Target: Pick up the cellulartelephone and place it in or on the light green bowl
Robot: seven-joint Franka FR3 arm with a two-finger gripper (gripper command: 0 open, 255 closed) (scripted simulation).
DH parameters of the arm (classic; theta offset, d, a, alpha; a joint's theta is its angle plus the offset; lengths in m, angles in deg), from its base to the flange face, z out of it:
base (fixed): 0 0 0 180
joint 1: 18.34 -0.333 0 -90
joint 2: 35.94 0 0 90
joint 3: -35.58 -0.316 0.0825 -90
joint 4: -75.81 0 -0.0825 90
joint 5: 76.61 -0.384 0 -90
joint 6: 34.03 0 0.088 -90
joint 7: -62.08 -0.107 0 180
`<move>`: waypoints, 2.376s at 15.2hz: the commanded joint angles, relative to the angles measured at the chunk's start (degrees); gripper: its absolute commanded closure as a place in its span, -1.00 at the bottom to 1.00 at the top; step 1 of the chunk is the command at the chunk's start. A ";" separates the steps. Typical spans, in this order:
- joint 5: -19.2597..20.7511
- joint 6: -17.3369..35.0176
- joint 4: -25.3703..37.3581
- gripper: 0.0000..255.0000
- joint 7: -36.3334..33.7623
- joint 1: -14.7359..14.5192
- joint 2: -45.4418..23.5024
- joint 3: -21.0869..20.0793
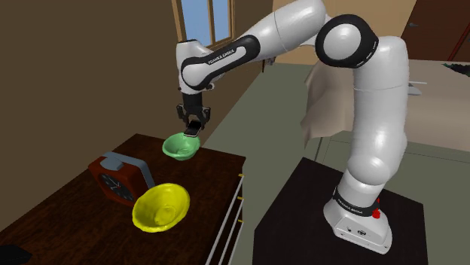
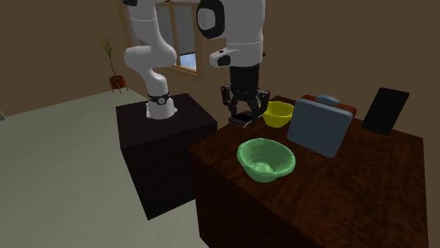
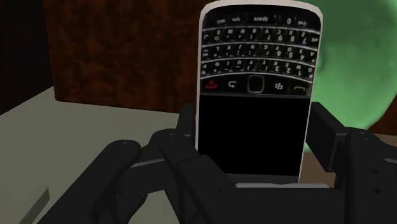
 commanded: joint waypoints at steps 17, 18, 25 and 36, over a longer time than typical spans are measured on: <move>5.74 -3.27 23.27 1.00 -2.62 -5.83 -20.62 2.24; 5.82 -2.65 22.89 1.00 -2.66 -5.83 -20.86 2.29; 6.03 -1.23 22.07 1.00 -2.76 -5.83 -21.50 2.44; 5.56 -4.08 23.42 -1.00 -2.47 -5.66 -19.94 2.12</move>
